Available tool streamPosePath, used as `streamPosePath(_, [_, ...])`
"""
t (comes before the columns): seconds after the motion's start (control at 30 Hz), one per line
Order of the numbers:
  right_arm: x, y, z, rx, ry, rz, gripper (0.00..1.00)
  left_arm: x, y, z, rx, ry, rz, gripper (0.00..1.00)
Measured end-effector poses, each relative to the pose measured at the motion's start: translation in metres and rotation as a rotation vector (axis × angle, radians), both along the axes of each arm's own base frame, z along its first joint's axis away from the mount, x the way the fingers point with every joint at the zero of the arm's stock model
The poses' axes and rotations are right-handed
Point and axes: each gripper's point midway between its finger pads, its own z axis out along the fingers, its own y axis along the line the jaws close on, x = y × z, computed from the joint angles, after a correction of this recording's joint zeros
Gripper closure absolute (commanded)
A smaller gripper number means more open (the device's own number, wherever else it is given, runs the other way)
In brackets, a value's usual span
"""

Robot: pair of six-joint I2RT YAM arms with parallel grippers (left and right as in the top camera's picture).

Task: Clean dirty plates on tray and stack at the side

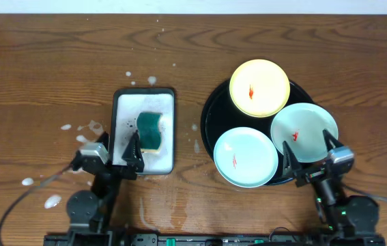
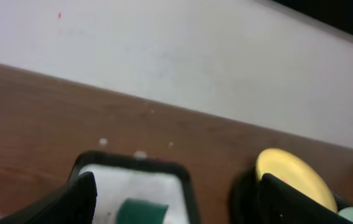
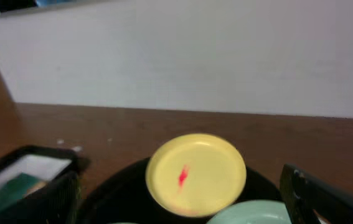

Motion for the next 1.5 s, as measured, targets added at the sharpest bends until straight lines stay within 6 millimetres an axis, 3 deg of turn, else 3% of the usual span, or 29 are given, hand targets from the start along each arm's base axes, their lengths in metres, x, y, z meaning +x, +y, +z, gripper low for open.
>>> streamPosePath(0.1, [-0.001, 0.002, 0.039, 0.016, 0.1, 0.011, 0.01, 0.002, -0.002, 0.04, -0.006, 0.074, -0.009, 0.17])
streamPosePath(0.27, [0.02, 0.003, 0.062, 0.025, 0.389, 0.014, 0.01, 0.018, -0.006, 0.065, -0.007, 0.319, -0.029, 0.17])
streamPosePath(0.37, [0.05, 0.008, 0.057, 0.036, 0.622, 0.032, 0.01, 0.032, -0.01, 0.056, -0.008, 0.559, -0.041, 0.17])
streamPosePath(0.47, [0.071, 0.014, 0.054, 0.056, 0.693, 0.063, 0.01, 0.046, -0.011, 0.044, -0.008, 0.716, -0.044, 0.17])
streamPosePath(0.57, [0.083, 0.027, 0.038, 0.093, 0.78, 0.138, 0.01, 0.056, -0.018, 0.023, -0.022, 0.819, -0.078, 0.22])
streamPosePath(0.63, [0.082, 0.037, 0.025, 0.125, 0.845, 0.201, 0.01, 0.054, -0.021, 0.0, -0.025, 0.92, -0.086, 0.15])
streamPosePath(0.7, [0.078, 0.046, 0.015, 0.155, 0.906, 0.251, 0.02, 0.052, -0.023, -0.023, -0.025, 1.026, -0.086, 0.15])
streamPosePath(0.9, [0.053, 0.058, -0.016, 0.164, 1.102, 0.298, 0.17, 0.047, -0.037, -0.103, 0.057, 1.335, -0.096, 0.3])
streamPosePath(1.07, [0.03, 0.059, -0.034, 0.095, 1.219, 0.258, 0.23, 0.045, -0.046, -0.155, 0.158, 1.482, -0.095, 0.42])
streamPosePath(1.2, [0.016, 0.056, -0.043, 0.053, 1.285, 0.231, 0.29, 0.049, -0.04, -0.19, 0.191, 1.553, -0.049, 0.51])
streamPosePath(1.27, [0.011, 0.053, -0.046, 0.035, 1.307, 0.214, 0.33, 0.051, -0.038, -0.202, 0.18, 1.572, -0.035, 0.68])
streamPosePath(1.33, [0.01, 0.052, -0.048, 0.025, 1.315, 0.203, 0.37, 0.055, -0.037, -0.207, 0.171, 1.57, -0.026, 0.92])
streamPosePath(1.5, [0.007, 0.049, -0.058, 0.01, 1.333, 0.186, 0.44, 0.061, -0.036, -0.207, 0.165, 1.549, -0.012, 0.92])
